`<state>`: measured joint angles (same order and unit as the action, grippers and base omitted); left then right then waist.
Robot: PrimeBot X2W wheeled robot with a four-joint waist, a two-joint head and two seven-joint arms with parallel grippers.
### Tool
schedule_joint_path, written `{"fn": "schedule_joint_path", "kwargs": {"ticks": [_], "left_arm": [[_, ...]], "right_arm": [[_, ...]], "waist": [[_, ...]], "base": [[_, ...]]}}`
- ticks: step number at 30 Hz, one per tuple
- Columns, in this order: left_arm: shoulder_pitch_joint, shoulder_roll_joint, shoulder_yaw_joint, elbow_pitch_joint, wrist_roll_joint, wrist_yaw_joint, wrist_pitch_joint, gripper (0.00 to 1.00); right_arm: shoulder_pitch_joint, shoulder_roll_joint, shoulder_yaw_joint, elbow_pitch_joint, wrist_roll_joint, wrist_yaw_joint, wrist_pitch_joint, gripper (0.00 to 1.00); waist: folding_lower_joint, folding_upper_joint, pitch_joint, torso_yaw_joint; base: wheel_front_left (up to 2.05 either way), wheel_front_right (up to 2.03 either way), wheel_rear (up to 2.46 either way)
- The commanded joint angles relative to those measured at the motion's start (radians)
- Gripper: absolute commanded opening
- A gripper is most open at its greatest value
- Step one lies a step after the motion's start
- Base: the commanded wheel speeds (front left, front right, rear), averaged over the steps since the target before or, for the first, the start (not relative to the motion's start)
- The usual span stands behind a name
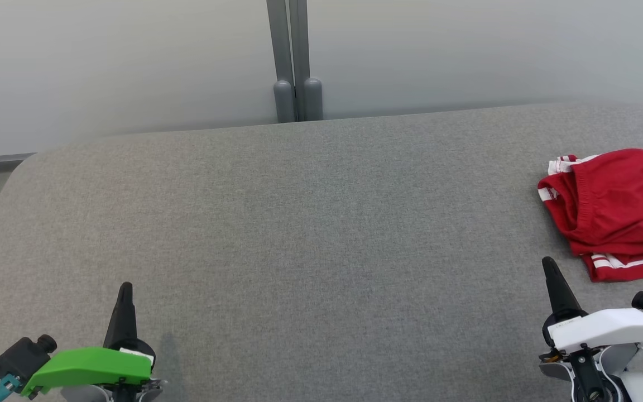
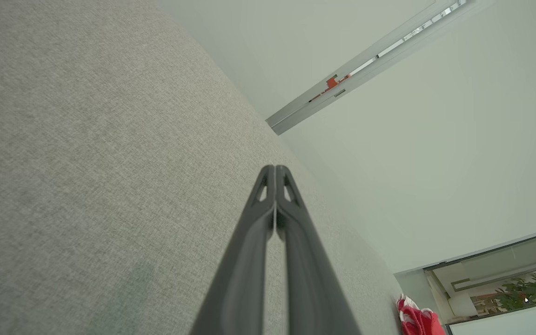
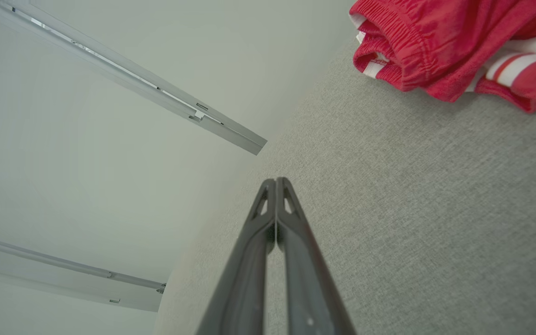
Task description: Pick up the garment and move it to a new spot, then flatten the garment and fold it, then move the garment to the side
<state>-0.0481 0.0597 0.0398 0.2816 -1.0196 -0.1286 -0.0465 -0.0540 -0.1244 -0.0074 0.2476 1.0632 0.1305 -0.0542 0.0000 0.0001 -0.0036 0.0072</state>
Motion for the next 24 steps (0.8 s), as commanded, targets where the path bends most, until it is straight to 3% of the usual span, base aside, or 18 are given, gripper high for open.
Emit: {"fn": "schedule_joint_path", "kwargs": {"ticks": [1, 24], "left_arm": [[-0.029, 0.003, 0.009, -0.013, -0.032, -0.002, 0.005, 0.00], [-0.044, -0.002, 0.036, -0.023, -0.253, -0.002, 0.068, 0.00]], "right_arm": [[-0.026, -0.001, -0.008, -0.010, 0.027, 0.000, 0.007, 0.00], [-0.040, 0.028, -0.046, -0.009, 0.234, 0.000, 0.070, 0.00]], "waist": [[0.0000, -0.0001, 0.000, 0.000], [0.0000, -0.0001, 0.002, -0.002]], "base": [[0.00, 0.00, 0.00], [0.00, 0.00, 0.00]]}}
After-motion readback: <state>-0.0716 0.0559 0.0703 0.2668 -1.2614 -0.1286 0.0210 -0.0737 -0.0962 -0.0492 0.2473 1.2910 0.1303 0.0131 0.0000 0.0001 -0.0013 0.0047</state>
